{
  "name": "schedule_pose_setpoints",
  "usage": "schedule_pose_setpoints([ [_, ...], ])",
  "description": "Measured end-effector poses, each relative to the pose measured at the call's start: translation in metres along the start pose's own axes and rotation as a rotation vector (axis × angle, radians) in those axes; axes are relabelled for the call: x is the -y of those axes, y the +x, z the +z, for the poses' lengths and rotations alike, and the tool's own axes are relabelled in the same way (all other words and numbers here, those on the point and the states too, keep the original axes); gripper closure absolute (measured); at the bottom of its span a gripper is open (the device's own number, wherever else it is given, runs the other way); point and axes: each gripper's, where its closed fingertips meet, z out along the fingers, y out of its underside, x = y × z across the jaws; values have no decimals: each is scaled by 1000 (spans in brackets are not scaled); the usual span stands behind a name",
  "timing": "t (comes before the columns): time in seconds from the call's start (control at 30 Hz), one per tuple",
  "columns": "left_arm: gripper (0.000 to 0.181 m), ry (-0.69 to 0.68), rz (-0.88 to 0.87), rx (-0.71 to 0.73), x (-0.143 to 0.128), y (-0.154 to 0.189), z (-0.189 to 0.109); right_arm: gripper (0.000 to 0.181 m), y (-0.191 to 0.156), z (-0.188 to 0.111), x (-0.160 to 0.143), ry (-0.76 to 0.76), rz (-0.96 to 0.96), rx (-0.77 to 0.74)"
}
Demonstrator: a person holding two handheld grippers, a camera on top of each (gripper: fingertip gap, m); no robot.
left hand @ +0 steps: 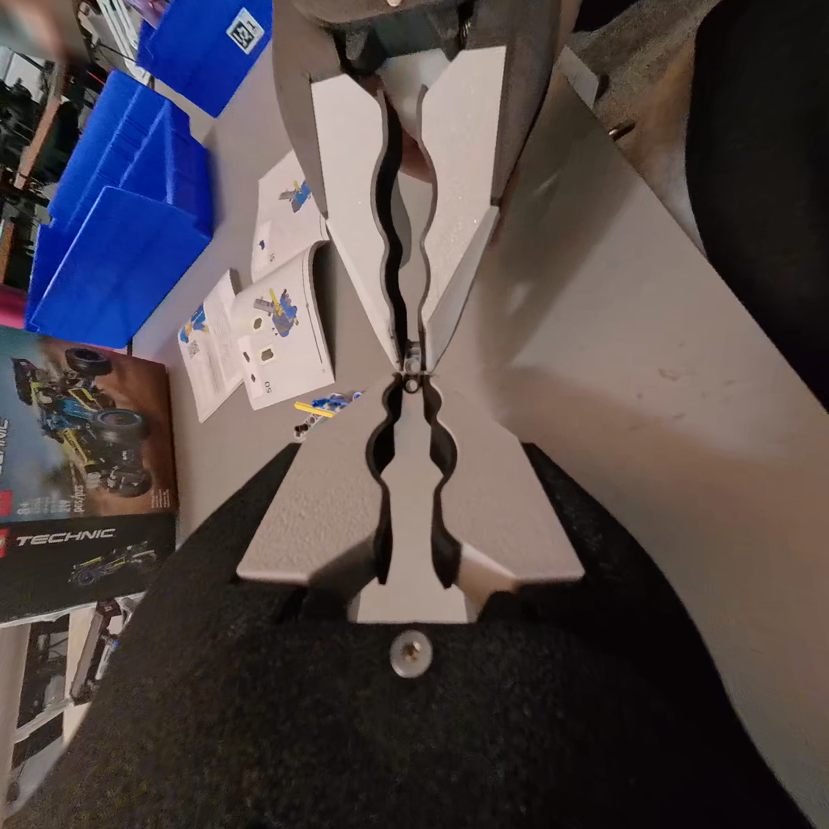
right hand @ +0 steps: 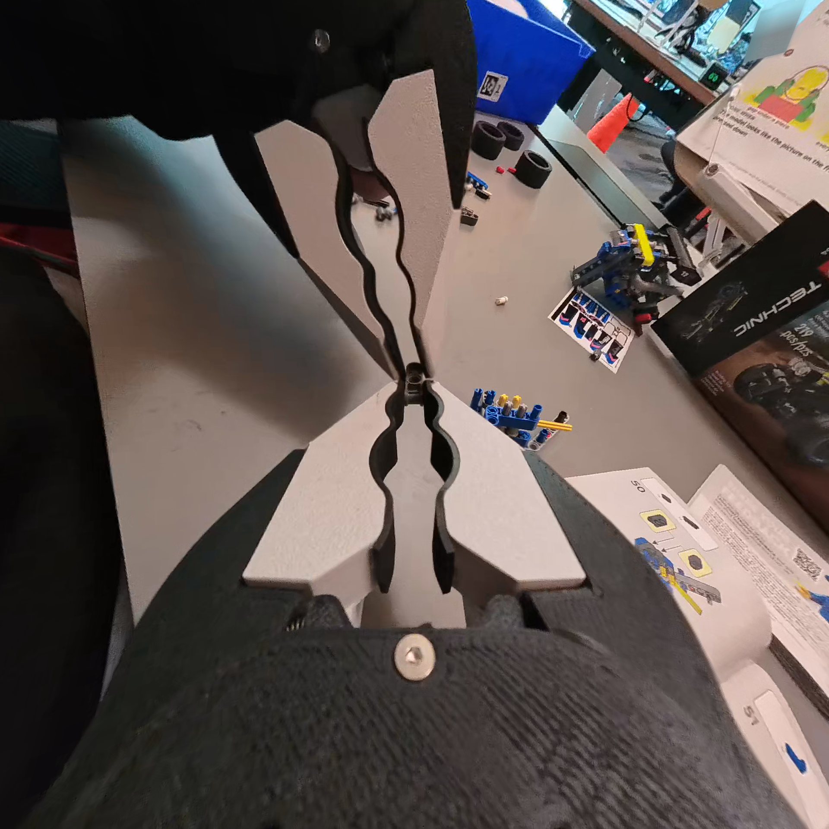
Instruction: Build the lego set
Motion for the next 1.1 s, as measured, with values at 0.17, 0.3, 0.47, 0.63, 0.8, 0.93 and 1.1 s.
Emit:
schedule_pose_setpoints([
  [0.17,177,-8,-2,30,-6,-5,3,174,6,1,-5,5,-12,-35],
  [0.3,177,12,-32,19,-11,-4,3,175,4,3,-10,16,4,3],
  [0.47,171,7,-46,-14,-14,-2,6,175,4,14,-13,-11,-26,12],
  [0.63,177,-10,-31,-8,-20,-11,7,175,14,20,-14,-33,-40,-20],
  [0.8,175,17,-67,-28,-24,-19,6,175,22,23,-12,-19,-41,-46],
  [0.93,177,-24,-42,-56,-32,-20,9,175,25,29,-15,-50,-74,-64],
  [1.1,177,-19,-70,-91,-35,-22,8,175,27,33,-14,-42,-73,-84],
])
